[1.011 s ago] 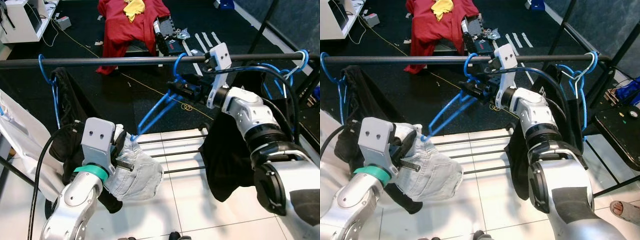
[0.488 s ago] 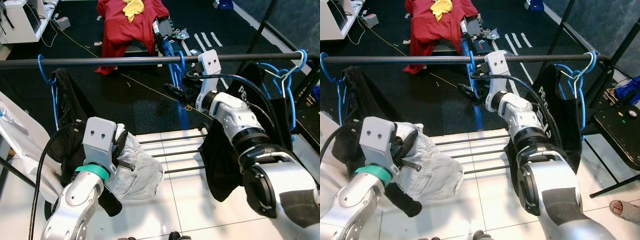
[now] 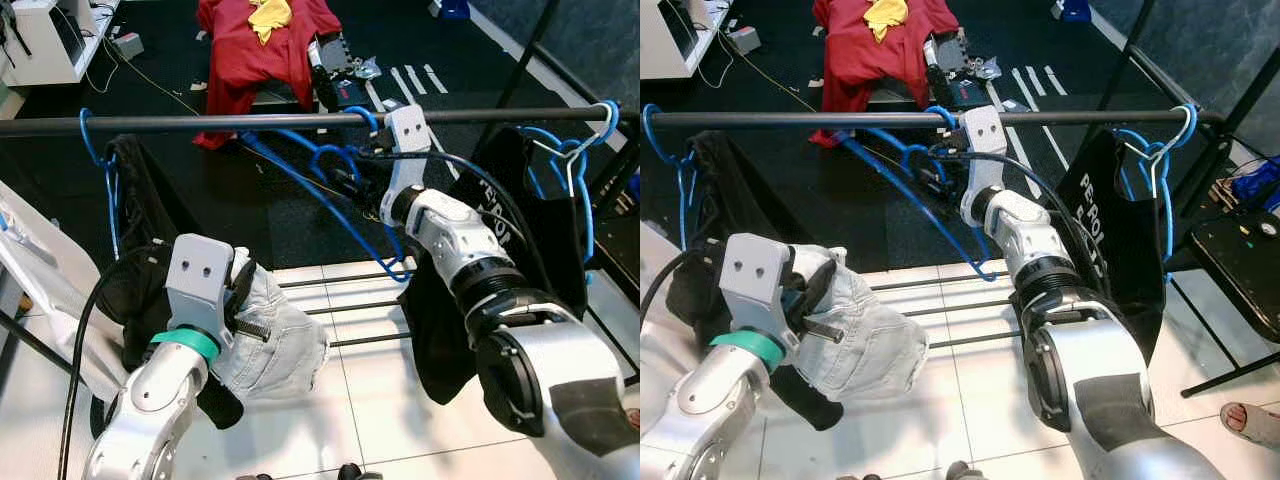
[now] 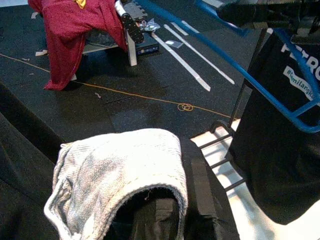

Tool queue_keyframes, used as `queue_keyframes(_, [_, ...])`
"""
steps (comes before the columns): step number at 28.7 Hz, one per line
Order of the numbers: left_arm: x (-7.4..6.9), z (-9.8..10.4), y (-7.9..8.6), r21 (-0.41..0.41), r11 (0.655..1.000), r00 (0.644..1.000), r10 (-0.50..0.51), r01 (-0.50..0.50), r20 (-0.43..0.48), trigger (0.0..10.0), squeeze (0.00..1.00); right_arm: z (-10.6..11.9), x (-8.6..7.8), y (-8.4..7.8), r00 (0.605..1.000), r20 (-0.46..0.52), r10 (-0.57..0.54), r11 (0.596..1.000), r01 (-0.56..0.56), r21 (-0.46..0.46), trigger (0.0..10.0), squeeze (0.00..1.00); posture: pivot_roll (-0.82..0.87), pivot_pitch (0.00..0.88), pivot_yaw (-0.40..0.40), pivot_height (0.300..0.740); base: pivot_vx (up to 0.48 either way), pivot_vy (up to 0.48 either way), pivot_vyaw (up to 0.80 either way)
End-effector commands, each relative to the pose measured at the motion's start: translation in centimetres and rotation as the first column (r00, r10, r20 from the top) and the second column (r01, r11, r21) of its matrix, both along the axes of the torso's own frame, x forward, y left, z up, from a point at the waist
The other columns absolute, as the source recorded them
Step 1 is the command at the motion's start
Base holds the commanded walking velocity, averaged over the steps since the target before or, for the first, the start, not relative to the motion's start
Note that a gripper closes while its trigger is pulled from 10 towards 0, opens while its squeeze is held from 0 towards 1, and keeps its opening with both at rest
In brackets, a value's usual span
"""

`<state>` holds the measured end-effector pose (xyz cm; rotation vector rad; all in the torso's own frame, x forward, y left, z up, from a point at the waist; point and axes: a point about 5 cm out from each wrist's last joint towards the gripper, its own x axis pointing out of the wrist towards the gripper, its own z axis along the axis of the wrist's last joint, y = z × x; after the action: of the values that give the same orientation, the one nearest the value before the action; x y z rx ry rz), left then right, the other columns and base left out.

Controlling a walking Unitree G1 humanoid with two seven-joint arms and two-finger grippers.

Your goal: Hang hanger

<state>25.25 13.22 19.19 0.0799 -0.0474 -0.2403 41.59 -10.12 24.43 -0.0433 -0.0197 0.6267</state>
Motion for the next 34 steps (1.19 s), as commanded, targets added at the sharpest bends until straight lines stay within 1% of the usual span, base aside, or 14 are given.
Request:
queue_keyframes(1, [-0.2, 0.2, -0.3, -0.002, 1.000, 1.000, -0.009, 0.009, 0.011, 10.0, 0.00, -0.2, 0.0, 0.0, 1.000, -0.011, 0.001, 1.000, -0.001, -0.026, 0.0, 0.00, 0.03, 0.115, 0.029, 0.740, 0.000, 0.000, 0.00])
queue_keyframes(11, [-0.2, 0.2, -0.3, -0.002, 1.000, 1.000, -0.011, 0.011, 0.010, 10.0, 0.00, -0.1, 0.1, -0.5, 1.000, -0.004, -0.004, 0.999, 0.004, -0.044, 0.0, 0.00, 0.02, 0.114, 0.031, 0.740, 0.000, 0.000, 0.00])
queue_keyframes(23, [-0.2, 0.2, -0.4, -0.002, 1.000, 1.000, -0.016, 0.016, 0.010, 10.0, 0.00, 0.1, 0.1, -0.6, 1.000, 0.013, -0.004, 0.999, 0.005, -0.049, 0.0, 0.00, 0.02, 0.111, 0.032, 0.740, 0.000, 0.000, 0.00])
queue_keyframes(26, [-0.2, 0.2, -0.4, -0.002, 1.000, 1.000, -0.016, 0.016, 0.011, 10.0, 0.00, 0.7, 0.1, -0.7, 0.999, 0.041, 0.005, 0.999, -0.003, -0.045, 0.0, 0.00, 0.02, 0.110, 0.029, 0.740, 0.000, 0.000, 0.00])
queue_keyframes(27, [-0.2, 0.2, -0.5, -0.005, 1.000, 1.000, -0.016, 0.016, 0.013, 10.0, 0.00, 2.2, -0.1, -0.6, 0.993, 0.106, 0.051, 0.998, -0.047, -0.039, 0.0, 0.00, 0.02, 0.111, 0.027, 0.740, 0.000, 0.000, 0.00])
queue_keyframes(29, [-0.2, 0.2, -0.5, -0.005, 1.000, 1.000, -0.016, 0.016, 0.013, 10.0, 0.00, 2.2, -0.1, -0.6, 0.993, 0.106, 0.051, 0.998, -0.047, -0.039, 0.0, 0.00, 0.02, 0.111, 0.027, 0.740, 0.000, 0.000, 0.00])
queue_keyframes(30, [-0.2, 0.3, -0.5, -0.008, 1.000, 1.000, -0.018, 0.018, 0.017, 10.0, 0.00, 2.9, -0.4, -0.8, 0.986, 0.145, 0.085, 0.996, -0.079, -0.048, 0.0, 0.00, 0.02, 0.112, 0.022, 0.740, 0.000, 0.000, 0.00])
queue_keyframes(32, [-0.2, 0.3, -0.5, -0.008, 1.000, 1.000, -0.018, 0.018, 0.017, 10.0, 0.00, 2.9, -0.4, -0.8, 0.986, 0.145, 0.085, 0.996, -0.079, -0.048, 0.0, 0.00, 0.02, 0.112, 0.022, 0.740, 0.000, 0.000, 0.00])
queue_keyframes(33, [-0.1, 0.5, -0.7, -0.013, 1.000, 0.999, -0.022, 0.023, 0.024, 10.0, 0.00, 3.2, -0.7, -1.1, 0.980, 0.164, 0.112, 0.993, -0.103, -0.060, 0.0, 0.00, 0.01, 0.113, 0.018, 0.740, 0.000, 0.000, 0.00])
queue_keyframes(34, [-0.1, 0.5, -0.7, -0.013, 1.000, 0.999, -0.022, 0.023, 0.024, 10.0, 0.00, 3.2, -0.7, -1.1, 0.980, 0.164, 0.112, 0.993, -0.103, -0.060, 0.0, 0.00, 0.01, 0.113, 0.018, 0.740, 0.000, 0.000, 0.00])
